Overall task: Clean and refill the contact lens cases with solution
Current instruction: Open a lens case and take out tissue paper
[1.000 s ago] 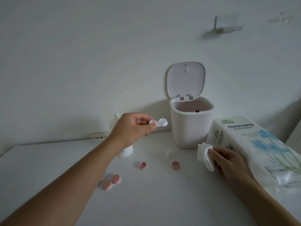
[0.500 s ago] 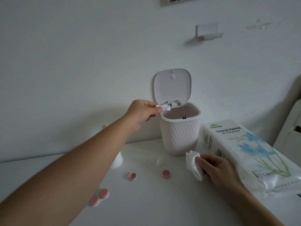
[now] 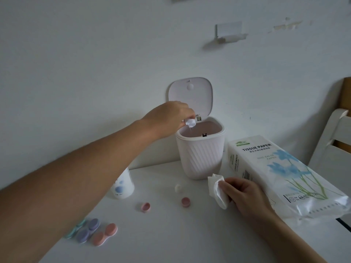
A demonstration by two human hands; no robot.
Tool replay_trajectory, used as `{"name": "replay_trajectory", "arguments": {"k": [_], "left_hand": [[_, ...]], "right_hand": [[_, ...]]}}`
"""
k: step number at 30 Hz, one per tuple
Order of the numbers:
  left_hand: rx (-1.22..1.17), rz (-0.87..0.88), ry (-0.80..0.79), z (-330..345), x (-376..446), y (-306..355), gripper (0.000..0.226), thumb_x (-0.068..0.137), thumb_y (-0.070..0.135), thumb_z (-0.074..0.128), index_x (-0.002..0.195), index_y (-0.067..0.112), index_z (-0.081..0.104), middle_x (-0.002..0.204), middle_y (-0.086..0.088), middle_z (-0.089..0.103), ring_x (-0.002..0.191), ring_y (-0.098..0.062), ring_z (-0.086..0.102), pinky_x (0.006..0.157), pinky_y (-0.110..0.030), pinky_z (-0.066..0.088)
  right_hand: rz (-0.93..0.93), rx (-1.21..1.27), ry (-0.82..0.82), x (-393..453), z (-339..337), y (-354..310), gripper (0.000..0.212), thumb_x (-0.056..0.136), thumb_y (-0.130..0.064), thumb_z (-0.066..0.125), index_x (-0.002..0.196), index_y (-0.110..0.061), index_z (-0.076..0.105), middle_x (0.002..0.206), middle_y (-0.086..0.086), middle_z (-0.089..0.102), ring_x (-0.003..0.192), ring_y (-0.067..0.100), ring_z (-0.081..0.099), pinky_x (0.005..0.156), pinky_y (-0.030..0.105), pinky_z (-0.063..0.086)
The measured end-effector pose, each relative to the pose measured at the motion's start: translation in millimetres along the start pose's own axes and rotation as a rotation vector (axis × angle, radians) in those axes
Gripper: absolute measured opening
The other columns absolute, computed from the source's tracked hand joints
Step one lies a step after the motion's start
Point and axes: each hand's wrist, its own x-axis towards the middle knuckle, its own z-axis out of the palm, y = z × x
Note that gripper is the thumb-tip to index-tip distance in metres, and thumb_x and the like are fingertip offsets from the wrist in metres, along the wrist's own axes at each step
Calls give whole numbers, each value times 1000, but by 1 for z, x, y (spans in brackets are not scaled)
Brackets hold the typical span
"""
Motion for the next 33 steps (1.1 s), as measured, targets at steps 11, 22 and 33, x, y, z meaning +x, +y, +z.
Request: {"name": "replay_trajectory", "arguments": {"k": [11,22,33], "left_hand": [[334,195,-55,-9,4,8,27,105,13,42,115,18,66,102,-5,65,95,-29,57,88,-38,43],[389,218,0,-14,-4,10,36,91,-9,47,114,8,69,93,-13,64,87,-34,57,80,-42,46],[525,298,59,-8,-10,17,26,81,-14,60,89,9,68,77,-7,60,70,-29,54,67,-38,48]], "right_hand": [[2,-54,3,-2,0,-2,14,90,-35,68,81,-40,77,63,-12,71,52,-9,56,51,4,39],[4,-36,-27,-2,0,-3,17,91,-31,68,78,-38,77,68,-10,73,55,-9,59,53,4,41],[0,-51,-40,0,-1,-2,17,91,-31,68,79,-38,77,70,-9,74,57,-8,58,54,5,41]]}}
